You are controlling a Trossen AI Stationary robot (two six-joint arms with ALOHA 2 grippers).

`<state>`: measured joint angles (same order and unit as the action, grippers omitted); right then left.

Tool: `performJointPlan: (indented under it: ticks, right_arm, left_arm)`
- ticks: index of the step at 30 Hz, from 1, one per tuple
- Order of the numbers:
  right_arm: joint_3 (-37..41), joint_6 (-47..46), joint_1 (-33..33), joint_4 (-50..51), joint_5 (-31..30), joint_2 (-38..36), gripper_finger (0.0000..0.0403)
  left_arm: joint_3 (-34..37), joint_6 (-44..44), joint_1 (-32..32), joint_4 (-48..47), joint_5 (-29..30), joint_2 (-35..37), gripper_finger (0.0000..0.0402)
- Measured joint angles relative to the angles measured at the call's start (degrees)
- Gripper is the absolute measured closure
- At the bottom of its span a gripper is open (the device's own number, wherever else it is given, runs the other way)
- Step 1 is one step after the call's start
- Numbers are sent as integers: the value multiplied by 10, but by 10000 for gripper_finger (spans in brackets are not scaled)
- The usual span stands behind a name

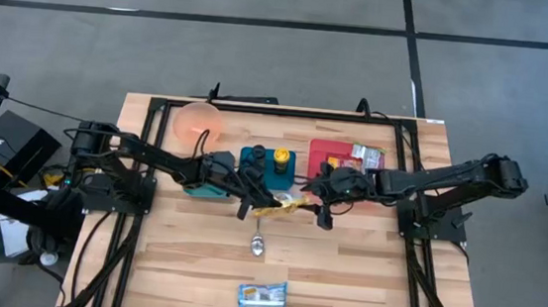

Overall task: Pick & Place Food Item
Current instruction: Put the yellow noodle pack into the pink bin

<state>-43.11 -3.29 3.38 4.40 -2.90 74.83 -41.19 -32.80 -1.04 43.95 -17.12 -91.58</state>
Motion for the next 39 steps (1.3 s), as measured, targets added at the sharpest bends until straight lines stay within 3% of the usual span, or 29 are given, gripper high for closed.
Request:
performJointPlan:
  ticks: [12, 17, 23, 34, 39]
  right_arm:
    - [0, -10, 0, 18, 1, 1, 285]
    - [0, -11, 0, 18, 1, 1, 309]
    - [0, -9, 0, 16, 1, 1, 303]
    - [0, -10, 0, 9, 1, 1, 232]
    - [0, -8, 5, -1, 1, 1, 223]
  left_arm:
    - [0, 0, 0, 0, -2, 2, 401]
    - [0, 0, 0, -1, -2, 2, 401]
    - [0, 0, 0, -3, -2, 2, 401]
    - [0, -1, 0, -20, -2, 2, 402]
    - [0, -1, 0, -20, -1, 2, 402]
